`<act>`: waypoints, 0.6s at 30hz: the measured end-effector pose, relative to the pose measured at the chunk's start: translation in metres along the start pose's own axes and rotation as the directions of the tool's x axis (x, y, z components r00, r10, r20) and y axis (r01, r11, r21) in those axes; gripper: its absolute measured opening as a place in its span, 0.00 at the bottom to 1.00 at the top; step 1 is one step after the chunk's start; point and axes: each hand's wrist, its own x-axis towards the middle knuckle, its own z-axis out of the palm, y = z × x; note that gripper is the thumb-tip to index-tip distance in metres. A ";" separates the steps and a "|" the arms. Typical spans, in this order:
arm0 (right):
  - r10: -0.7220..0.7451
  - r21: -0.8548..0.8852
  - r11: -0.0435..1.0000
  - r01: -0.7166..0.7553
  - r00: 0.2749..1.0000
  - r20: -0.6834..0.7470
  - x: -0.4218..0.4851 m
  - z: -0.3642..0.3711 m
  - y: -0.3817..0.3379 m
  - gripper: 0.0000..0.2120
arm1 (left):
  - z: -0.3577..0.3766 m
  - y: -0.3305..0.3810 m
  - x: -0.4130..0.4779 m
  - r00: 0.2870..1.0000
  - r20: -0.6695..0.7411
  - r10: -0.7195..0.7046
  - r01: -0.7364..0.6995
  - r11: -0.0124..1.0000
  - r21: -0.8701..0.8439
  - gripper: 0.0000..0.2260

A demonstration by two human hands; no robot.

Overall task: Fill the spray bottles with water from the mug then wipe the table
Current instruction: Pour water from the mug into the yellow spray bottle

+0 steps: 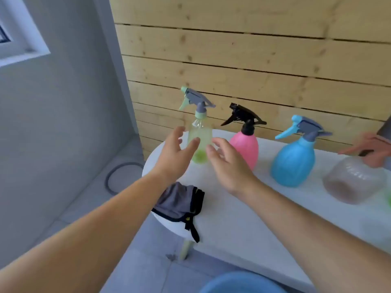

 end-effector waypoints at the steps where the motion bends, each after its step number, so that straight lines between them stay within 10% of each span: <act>1: 0.005 0.020 1.000 -0.005 1.000 -0.010 0.005 0.006 0.006 0.25 | 0.004 -0.006 0.007 1.000 0.012 0.006 -0.006 1.000 -0.012 0.28; 18: -0.046 0.168 0.984 0.059 0.996 -0.082 -0.014 0.015 0.017 0.24 | 0.014 -0.031 -0.006 0.985 0.008 0.172 -0.171 0.981 -0.088 0.20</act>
